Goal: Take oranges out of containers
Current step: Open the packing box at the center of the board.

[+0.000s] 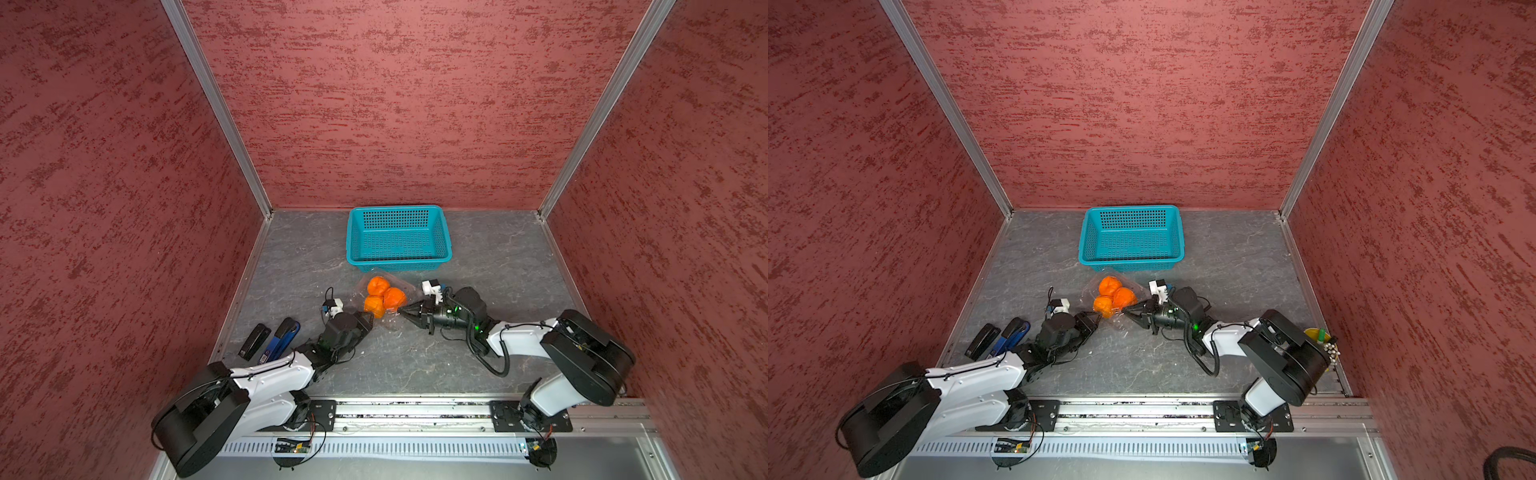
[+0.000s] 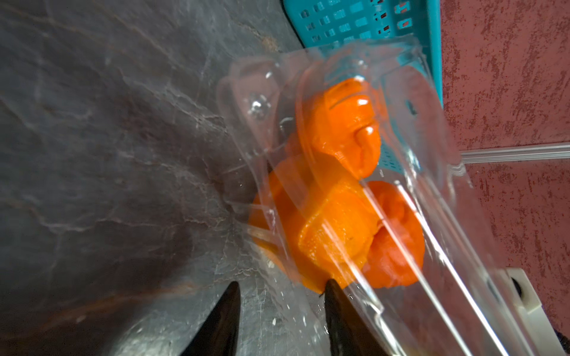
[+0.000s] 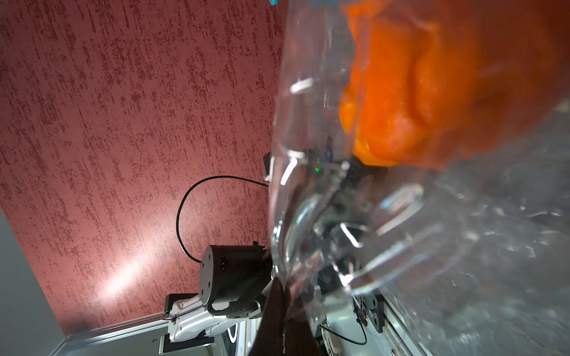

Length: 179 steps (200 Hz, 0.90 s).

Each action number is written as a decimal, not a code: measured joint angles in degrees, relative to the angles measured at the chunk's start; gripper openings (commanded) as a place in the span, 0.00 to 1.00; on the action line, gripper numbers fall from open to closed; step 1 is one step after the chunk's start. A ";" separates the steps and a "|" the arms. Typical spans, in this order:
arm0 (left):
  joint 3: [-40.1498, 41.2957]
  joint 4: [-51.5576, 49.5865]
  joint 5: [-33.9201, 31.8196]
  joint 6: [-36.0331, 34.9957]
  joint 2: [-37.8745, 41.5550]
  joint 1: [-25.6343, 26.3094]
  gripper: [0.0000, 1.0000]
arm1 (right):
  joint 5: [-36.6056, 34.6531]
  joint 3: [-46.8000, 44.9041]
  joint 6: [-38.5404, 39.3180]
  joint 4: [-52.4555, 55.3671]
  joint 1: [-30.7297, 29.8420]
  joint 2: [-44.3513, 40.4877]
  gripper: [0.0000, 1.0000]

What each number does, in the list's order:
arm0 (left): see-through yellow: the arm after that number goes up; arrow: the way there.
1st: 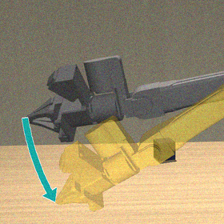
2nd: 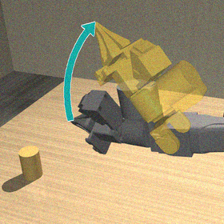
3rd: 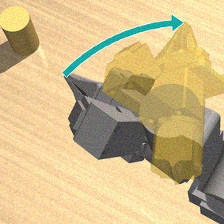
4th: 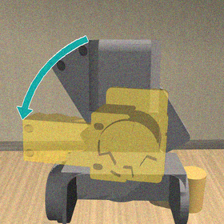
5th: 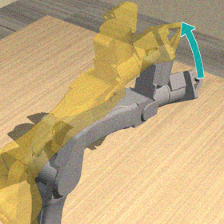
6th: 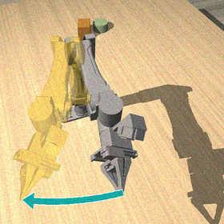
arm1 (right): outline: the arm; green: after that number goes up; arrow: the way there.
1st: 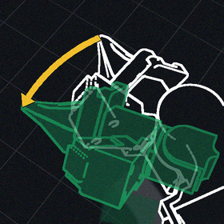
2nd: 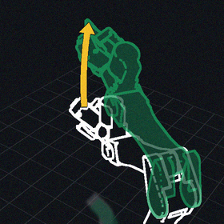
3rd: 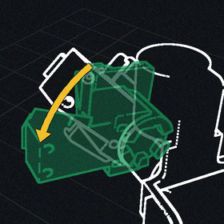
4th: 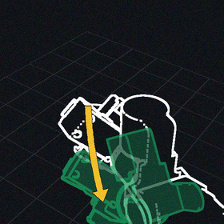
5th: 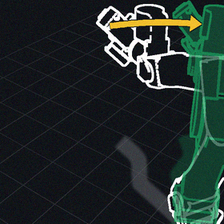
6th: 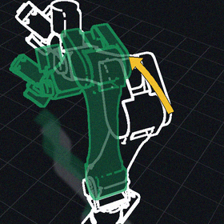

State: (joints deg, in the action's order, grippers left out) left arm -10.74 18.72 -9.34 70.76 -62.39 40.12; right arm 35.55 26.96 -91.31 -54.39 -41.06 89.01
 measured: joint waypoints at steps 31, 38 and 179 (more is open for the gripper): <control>-1.57 -2.86 -0.11 -0.11 0.57 -0.44 0.29 | 0.68 -0.07 -0.22 0.24 1.20 -1.36 0.00; -1.99 -3.37 -0.07 -0.15 0.50 -0.66 0.28 | 0.76 -0.07 -0.22 0.44 1.40 -1.77 0.00; -8.94 -12.63 2.67 -2.49 -2.71 -2.23 0.00 | 1.95 -1.64 -1.57 -0.59 4.07 -3.19 0.00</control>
State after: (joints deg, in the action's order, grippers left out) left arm -19.68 6.09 -6.68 68.27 -65.10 37.89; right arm 37.50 25.32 -92.88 -54.98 -36.99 85.82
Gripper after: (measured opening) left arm 0.054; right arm 0.039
